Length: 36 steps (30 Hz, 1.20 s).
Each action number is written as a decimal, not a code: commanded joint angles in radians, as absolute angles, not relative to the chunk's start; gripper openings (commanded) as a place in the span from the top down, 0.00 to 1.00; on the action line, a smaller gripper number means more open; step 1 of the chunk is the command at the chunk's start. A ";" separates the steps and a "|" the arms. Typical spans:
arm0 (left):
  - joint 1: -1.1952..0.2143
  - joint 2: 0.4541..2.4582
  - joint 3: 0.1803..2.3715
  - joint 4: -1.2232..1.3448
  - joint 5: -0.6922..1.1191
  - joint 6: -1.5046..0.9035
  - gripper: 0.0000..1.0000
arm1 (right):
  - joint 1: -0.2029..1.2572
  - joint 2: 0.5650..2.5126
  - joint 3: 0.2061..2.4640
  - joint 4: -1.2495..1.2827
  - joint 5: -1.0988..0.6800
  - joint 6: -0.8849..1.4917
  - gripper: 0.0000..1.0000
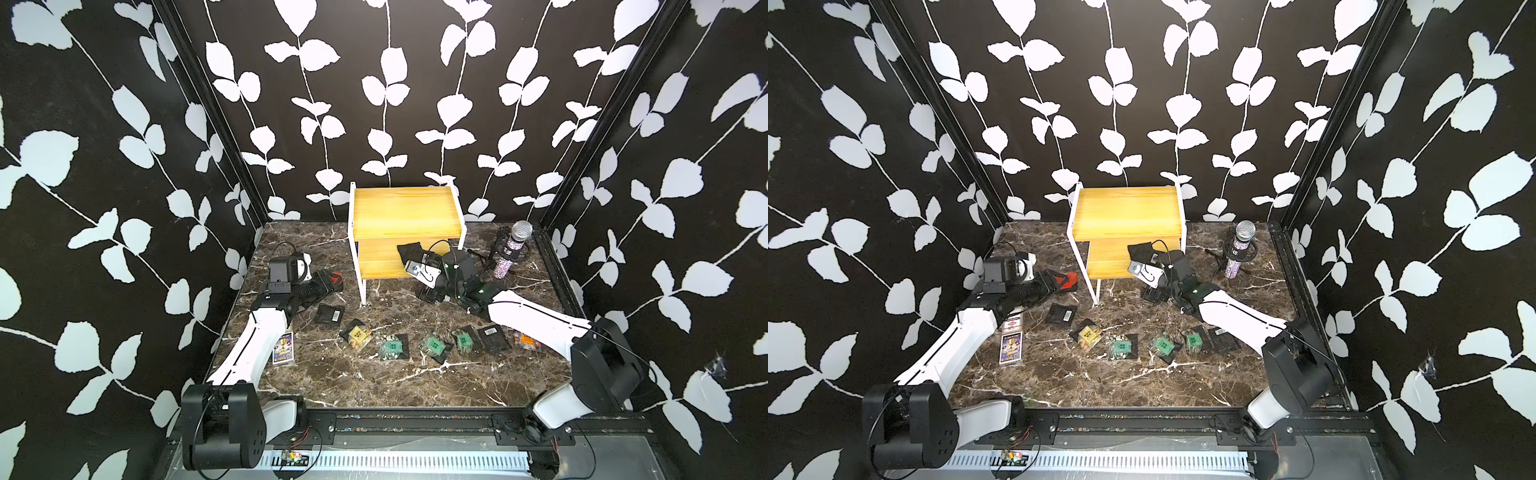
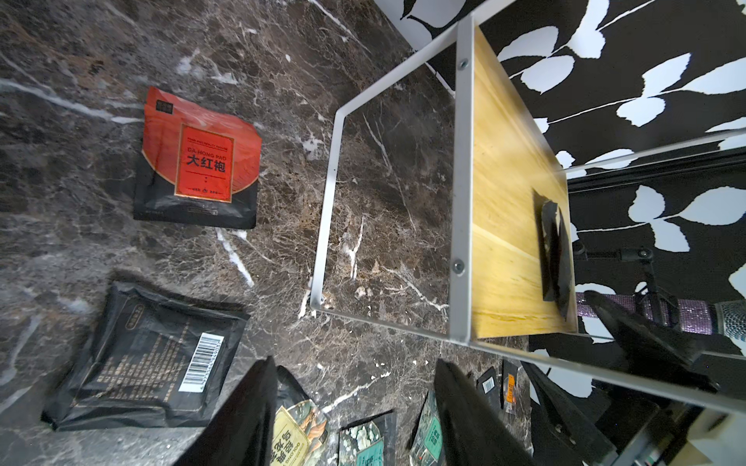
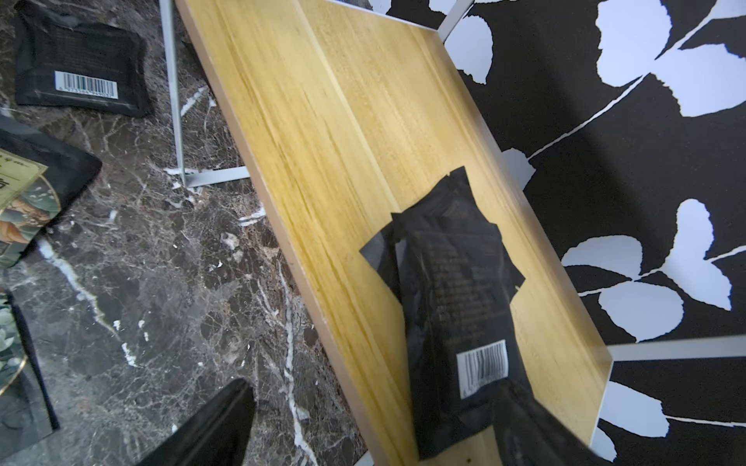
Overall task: Remove the tea bags from the shelf
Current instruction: Pick up the tea bag from the shelf.
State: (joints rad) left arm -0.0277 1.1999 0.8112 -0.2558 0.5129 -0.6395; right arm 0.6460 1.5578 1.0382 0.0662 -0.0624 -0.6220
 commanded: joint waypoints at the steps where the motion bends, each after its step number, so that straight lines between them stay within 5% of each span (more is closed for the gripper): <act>1: -0.032 1.170 0.793 -0.254 0.515 -0.635 0.43 | 0.643 1.594 1.085 0.107 -0.052 -0.644 0.07; 10: -0.032 1.180 0.791 -0.253 0.515 -0.634 0.43 | 0.638 1.667 1.134 0.102 -0.065 -0.640 0.11; 24: -0.032 1.202 0.777 -0.218 0.517 -0.648 0.43 | 0.673 1.560 1.046 0.042 -0.092 -0.591 0.48; 36: -0.032 1.193 0.767 -0.213 0.515 -0.654 0.43 | 0.687 1.527 1.012 0.027 -0.079 -0.582 0.67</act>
State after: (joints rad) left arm -0.0277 1.2076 0.7853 -0.2317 0.5129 -0.6552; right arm 0.6807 1.5539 1.0405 0.0402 -0.0853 -0.5919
